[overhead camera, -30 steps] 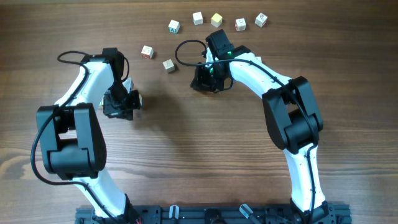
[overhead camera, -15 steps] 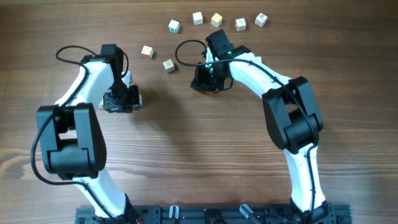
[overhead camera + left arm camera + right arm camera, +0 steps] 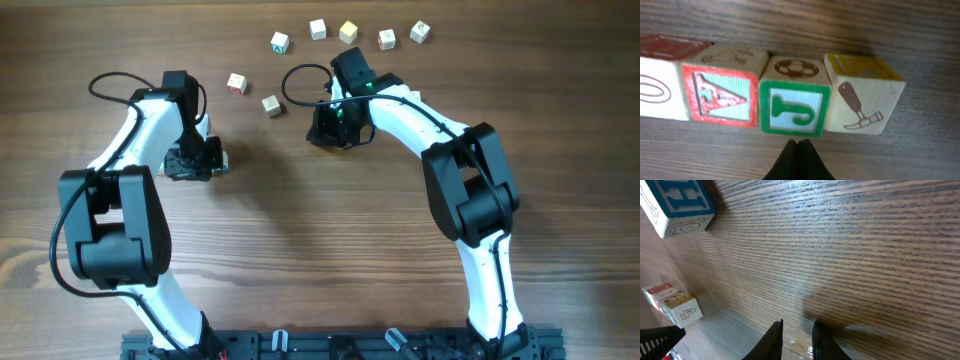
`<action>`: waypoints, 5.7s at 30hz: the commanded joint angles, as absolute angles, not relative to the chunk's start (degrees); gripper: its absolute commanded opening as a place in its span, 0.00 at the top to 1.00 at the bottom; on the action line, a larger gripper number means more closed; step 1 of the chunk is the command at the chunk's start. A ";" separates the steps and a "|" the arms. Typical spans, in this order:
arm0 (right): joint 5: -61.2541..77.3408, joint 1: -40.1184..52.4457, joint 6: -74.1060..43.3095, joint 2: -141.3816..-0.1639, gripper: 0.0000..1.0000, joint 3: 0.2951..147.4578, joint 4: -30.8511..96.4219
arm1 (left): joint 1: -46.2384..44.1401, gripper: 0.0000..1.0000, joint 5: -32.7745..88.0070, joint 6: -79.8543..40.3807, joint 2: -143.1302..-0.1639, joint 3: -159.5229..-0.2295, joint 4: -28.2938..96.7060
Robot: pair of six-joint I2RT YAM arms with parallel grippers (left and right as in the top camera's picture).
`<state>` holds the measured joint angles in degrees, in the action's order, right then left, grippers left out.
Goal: Form a horizontal line
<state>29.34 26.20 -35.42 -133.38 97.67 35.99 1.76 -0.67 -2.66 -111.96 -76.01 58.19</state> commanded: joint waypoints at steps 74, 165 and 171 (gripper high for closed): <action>19.51 25.85 -34.68 -137.38 0.78 95.13 37.56 | 1.87 0.96 2.55 -5.26 -104.25 -79.88 55.79; 19.51 25.85 -34.63 -137.38 0.77 95.13 37.56 | 3.66 0.96 0.03 -11.42 -114.83 -79.88 45.80; 19.51 25.85 -34.63 -137.38 0.77 95.13 37.56 | 3.66 0.96 8.32 -11.42 -114.83 -79.88 43.03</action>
<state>29.32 26.20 -35.42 -133.38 97.67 35.99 3.40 2.15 -10.46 -114.39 -79.66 44.05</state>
